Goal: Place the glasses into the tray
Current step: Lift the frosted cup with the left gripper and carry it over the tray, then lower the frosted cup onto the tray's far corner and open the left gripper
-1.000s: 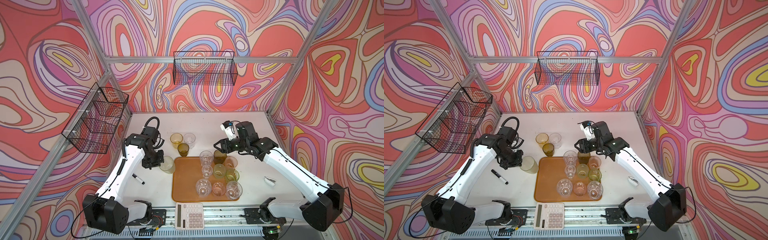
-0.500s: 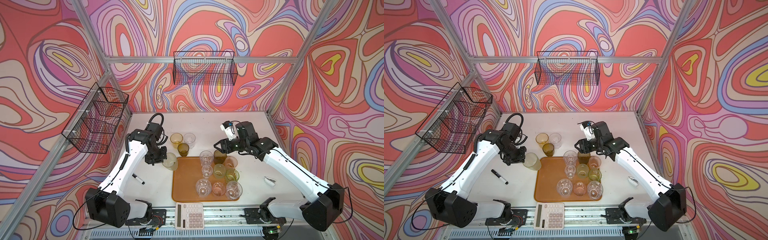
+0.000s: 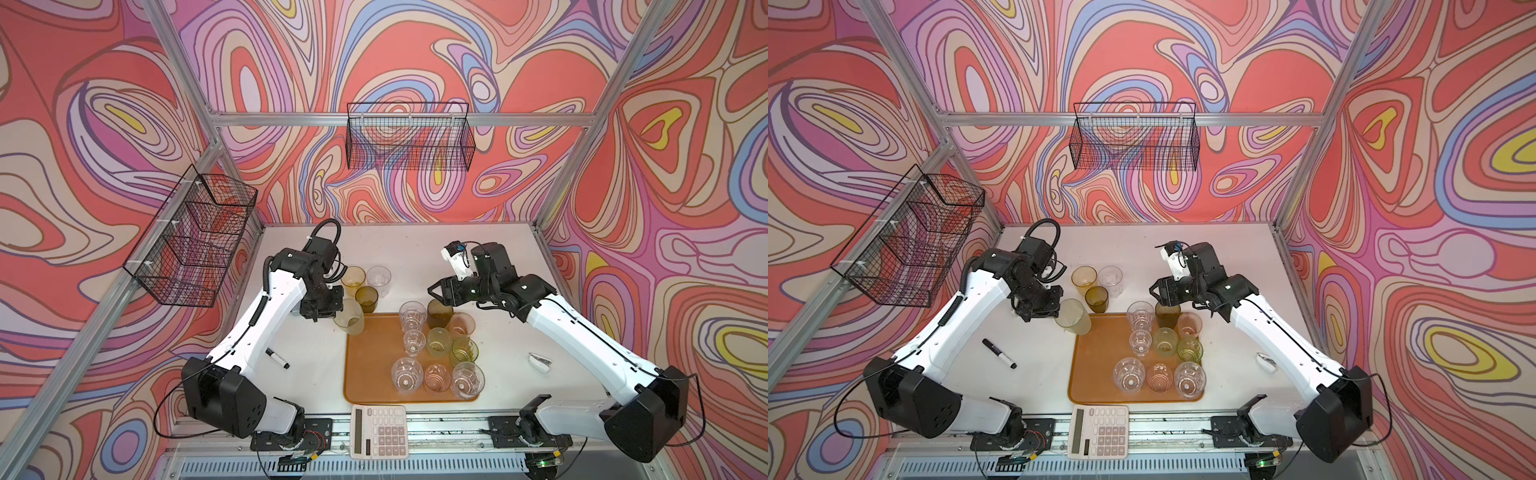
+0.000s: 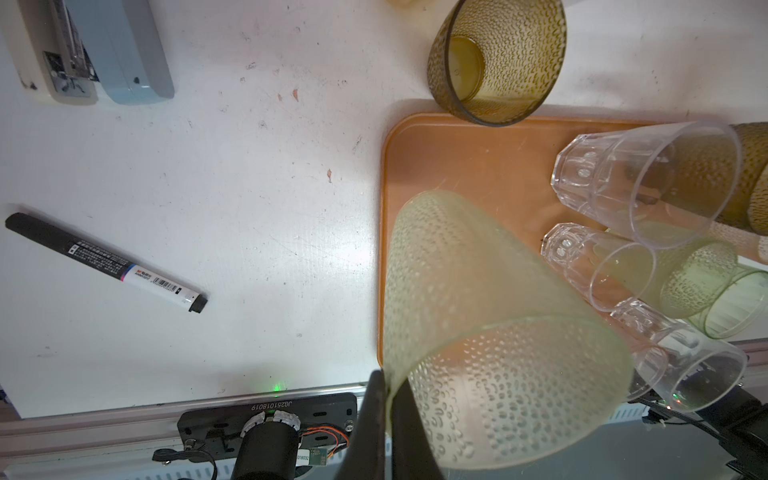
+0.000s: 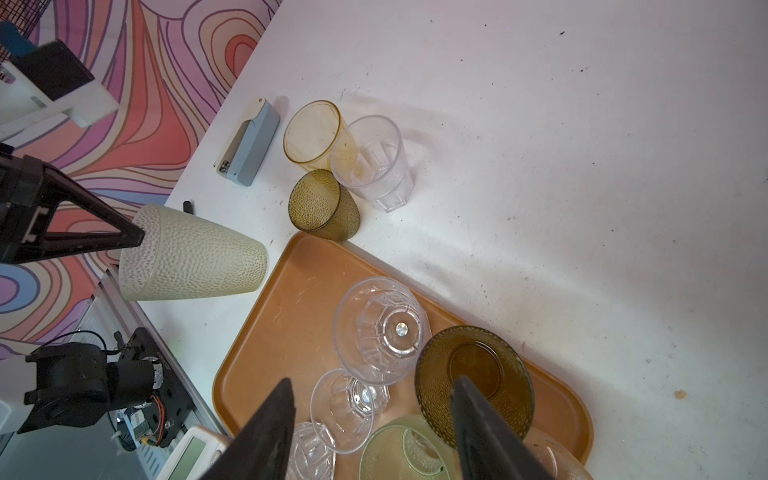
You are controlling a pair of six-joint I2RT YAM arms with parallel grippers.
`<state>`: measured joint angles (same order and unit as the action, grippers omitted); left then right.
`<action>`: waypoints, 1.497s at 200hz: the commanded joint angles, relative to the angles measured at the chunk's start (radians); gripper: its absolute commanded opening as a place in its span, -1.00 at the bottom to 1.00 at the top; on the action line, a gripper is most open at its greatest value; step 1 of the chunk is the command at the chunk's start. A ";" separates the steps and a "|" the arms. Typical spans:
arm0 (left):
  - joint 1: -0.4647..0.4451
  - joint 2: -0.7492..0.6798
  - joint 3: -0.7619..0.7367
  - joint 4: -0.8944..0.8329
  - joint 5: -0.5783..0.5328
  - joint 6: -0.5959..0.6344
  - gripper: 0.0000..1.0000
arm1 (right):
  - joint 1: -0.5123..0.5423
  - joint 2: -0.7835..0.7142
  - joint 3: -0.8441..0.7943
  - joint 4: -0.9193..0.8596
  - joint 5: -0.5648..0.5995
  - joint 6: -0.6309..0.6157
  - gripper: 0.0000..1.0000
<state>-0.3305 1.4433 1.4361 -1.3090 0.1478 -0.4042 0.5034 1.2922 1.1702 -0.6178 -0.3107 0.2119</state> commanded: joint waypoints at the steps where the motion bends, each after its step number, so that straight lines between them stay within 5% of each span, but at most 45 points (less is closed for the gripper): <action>1: -0.030 0.032 0.049 -0.029 -0.013 0.001 -1.00 | -0.006 -0.013 -0.010 0.024 0.014 0.013 0.25; 299: -0.198 0.381 0.246 0.050 -0.060 0.007 -1.00 | -0.006 -0.046 -0.044 0.021 0.027 0.021 0.24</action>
<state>-0.5179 1.8042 1.6516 -1.2446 0.1173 -0.4034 0.5034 1.2694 1.1366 -0.5968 -0.2947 0.2302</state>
